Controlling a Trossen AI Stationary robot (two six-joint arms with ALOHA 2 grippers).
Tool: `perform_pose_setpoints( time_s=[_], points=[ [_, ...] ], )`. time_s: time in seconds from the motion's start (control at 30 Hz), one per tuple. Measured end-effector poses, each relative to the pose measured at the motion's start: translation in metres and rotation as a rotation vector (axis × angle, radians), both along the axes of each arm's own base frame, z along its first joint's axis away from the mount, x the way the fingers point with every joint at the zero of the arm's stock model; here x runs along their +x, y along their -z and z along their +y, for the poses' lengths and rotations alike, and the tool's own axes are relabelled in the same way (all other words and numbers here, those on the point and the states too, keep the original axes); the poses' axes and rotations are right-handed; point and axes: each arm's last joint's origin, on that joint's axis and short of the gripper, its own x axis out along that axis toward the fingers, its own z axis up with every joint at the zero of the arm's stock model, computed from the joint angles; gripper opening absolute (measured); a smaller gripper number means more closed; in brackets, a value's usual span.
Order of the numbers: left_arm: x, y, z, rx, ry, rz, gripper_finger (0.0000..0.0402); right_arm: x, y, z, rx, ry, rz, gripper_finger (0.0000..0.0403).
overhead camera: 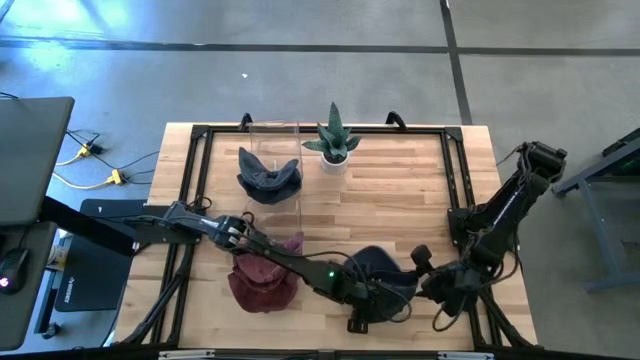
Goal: Pick & Place hat
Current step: Put the blue cap into the top transparent bin
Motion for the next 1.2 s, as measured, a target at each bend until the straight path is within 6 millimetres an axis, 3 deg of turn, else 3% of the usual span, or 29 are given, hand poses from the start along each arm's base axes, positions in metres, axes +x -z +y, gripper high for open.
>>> perform_pose_setpoints(
  time_s=[0.23,0.37,0.53,0.6,0.9,1.07,1.2],
  points=[
    [0.005,-0.023,0.009,0.023,-0.096,-0.061,0.0247,-0.006,-0.022,0.020,0.013,-0.049,-0.020,0.0191],
    [0.016,-0.026,0.022,-0.032,-0.122,-0.127,0.0247,-0.003,-0.014,0.041,-0.040,-0.110,-0.008,0.0191],
    [0.030,0.010,0.040,-0.049,-0.150,-0.078,0.0247,0.008,0.004,0.070,-0.135,-0.125,0.031,0.0191],
    [0.035,0.014,0.046,-0.072,-0.149,-0.090,0.0247,0.013,0.009,0.080,-0.158,-0.121,0.045,0.0191],
    [0.046,0.044,0.044,-0.174,-0.098,-0.100,0.0247,0.028,0.019,0.099,-0.195,-0.029,0.110,0.0191],
    [0.045,0.044,0.044,-0.160,-0.100,-0.089,0.0247,0.032,0.030,0.097,-0.228,0.003,0.121,0.0191],
    [0.041,0.031,0.046,-0.125,-0.127,-0.081,0.0247,0.033,0.043,0.098,-0.306,-0.056,0.127,0.0191]
  ],
)
